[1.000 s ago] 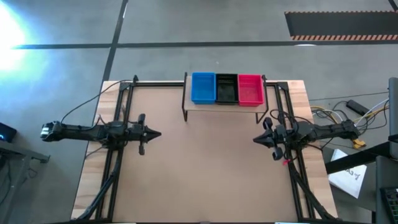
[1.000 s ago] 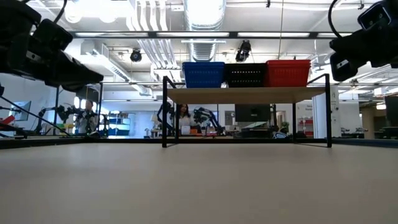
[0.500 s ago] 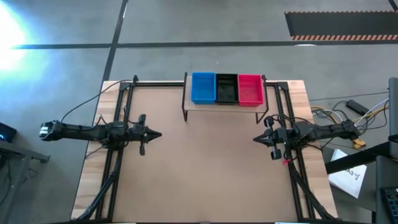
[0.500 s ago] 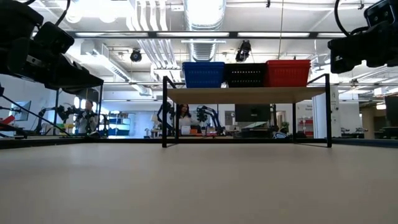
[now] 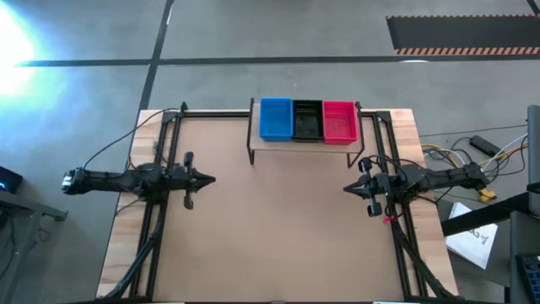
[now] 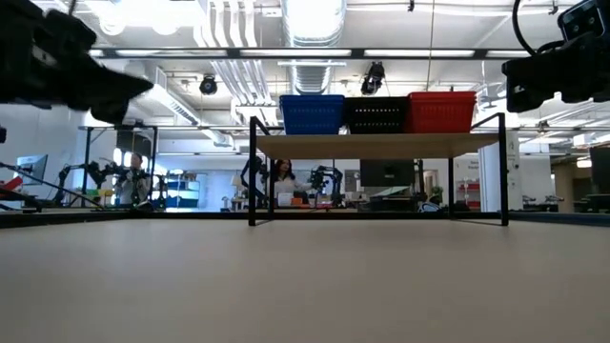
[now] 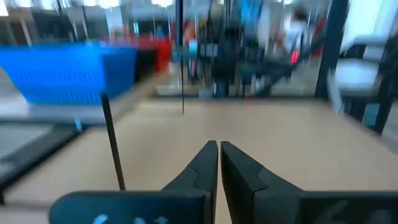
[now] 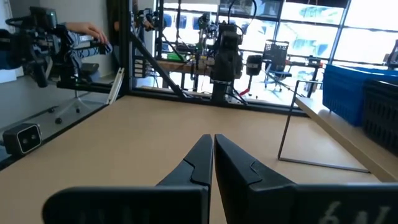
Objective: Stack baskets on shelf by color
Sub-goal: Return to Home Position
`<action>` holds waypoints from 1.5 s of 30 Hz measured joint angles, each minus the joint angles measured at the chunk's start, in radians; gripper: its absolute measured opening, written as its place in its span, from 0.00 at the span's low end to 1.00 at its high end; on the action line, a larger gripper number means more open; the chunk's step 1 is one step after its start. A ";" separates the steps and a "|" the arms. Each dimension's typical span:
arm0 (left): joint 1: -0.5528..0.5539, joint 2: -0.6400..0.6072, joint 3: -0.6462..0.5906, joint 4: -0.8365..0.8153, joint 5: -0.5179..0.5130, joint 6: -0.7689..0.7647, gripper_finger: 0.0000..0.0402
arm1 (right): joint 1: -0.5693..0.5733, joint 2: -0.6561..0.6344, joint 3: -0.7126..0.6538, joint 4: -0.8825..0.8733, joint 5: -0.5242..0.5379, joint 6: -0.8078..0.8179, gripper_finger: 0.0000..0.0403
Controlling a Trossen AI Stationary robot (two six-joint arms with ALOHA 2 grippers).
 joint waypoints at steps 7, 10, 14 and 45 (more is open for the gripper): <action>-0.001 -0.067 0.000 0.061 -0.006 0.000 0.01 | 0.000 0.000 0.000 0.001 0.000 0.000 0.02; -0.001 -0.074 0.000 0.060 -0.006 -0.001 0.01 | 0.000 0.000 0.000 0.002 0.001 0.000 0.02; -0.001 -0.073 0.000 0.027 -0.004 -0.047 0.01 | 0.000 0.000 0.000 0.001 0.001 0.000 0.02; -0.001 -0.037 0.005 0.063 0.021 0.000 0.01 | 0.000 0.000 0.001 -0.007 -0.001 0.000 0.02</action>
